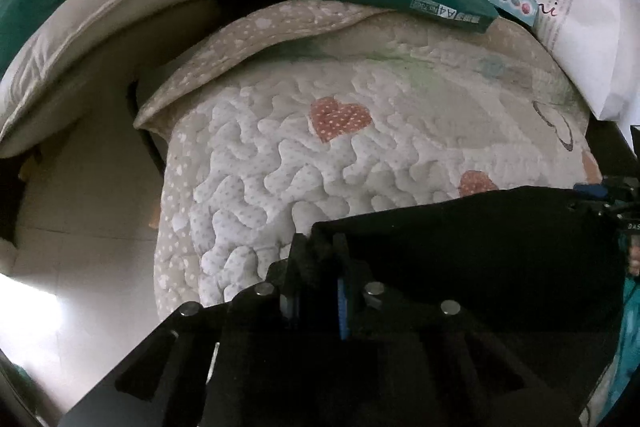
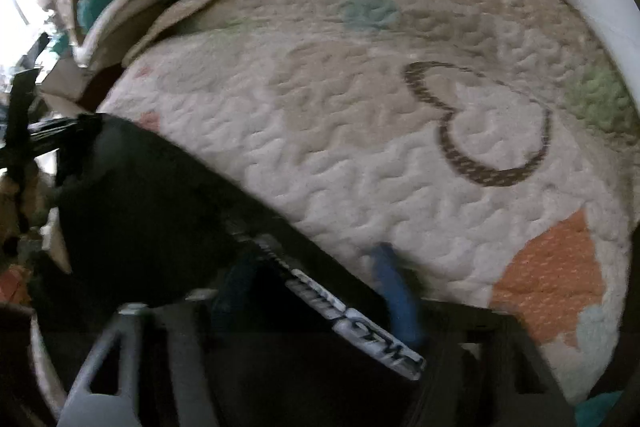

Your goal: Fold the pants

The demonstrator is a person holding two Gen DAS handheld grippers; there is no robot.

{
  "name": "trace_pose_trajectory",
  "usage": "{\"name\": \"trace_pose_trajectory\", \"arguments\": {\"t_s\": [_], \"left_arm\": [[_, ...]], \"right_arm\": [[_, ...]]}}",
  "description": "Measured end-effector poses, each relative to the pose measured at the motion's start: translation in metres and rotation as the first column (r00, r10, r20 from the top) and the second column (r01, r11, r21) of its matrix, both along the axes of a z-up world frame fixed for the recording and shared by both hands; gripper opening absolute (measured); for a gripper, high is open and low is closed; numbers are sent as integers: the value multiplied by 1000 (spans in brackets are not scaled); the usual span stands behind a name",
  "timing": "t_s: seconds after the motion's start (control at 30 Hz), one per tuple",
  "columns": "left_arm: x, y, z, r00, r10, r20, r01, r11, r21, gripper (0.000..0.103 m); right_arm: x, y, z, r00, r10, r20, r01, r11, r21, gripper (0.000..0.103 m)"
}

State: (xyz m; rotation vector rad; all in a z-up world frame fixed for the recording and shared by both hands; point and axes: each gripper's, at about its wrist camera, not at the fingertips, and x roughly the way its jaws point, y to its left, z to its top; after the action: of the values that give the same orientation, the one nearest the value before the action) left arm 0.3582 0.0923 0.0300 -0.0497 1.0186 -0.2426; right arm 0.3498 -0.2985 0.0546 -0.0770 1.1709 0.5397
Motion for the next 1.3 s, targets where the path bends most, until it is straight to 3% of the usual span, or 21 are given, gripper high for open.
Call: {"name": "trace_pose_trajectory", "arguments": {"t_s": [0.03, 0.13, 0.43, 0.6, 0.77, 0.9, 1.03, 1.17, 1.3], "left_arm": [[-2, 0, 1, 1000, -1, 6, 1, 1000, 6, 11], [-11, 2, 7, 1000, 14, 24, -14, 1000, 16, 11], [-63, 20, 65, 995, 33, 98, -29, 998, -48, 11], [-123, 30, 104, 988, 47, 148, -30, 993, -112, 11], [-186, 44, 116, 985, 85, 153, -57, 983, -177, 11], [-235, 53, 108, 983, 123, 133, -92, 971, -220, 11], [-273, 58, 79, 985, 160, 65, -140, 958, -249, 11], [-291, 53, 33, 983, 178, -40, -183, 963, -197, 11], [-299, 48, 8, 982, 163, -92, -174, 978, -116, 14]], "right_arm": [[-2, 0, 2, 1000, 1, -1, -1, 1000, -1, 14], [-6, -6, 12, 999, -35, -1, 35, 999, 29, 8], [-59, 1, 61, 995, -74, 64, 71, 997, 35, 4], [-113, 3, 88, 994, -69, 81, 68, 998, 14, 4], [-181, 9, 96, 997, -42, 57, 43, 999, -10, 4], [-230, 12, 85, 1000, -23, 9, 23, 999, -29, 4], [-265, 15, 64, 999, -7, -49, 3, 998, -64, 4], [-288, 23, 39, 993, 28, -113, -43, 991, -127, 4], [-300, 35, 21, 983, 84, -162, -115, 975, -189, 5]]}}
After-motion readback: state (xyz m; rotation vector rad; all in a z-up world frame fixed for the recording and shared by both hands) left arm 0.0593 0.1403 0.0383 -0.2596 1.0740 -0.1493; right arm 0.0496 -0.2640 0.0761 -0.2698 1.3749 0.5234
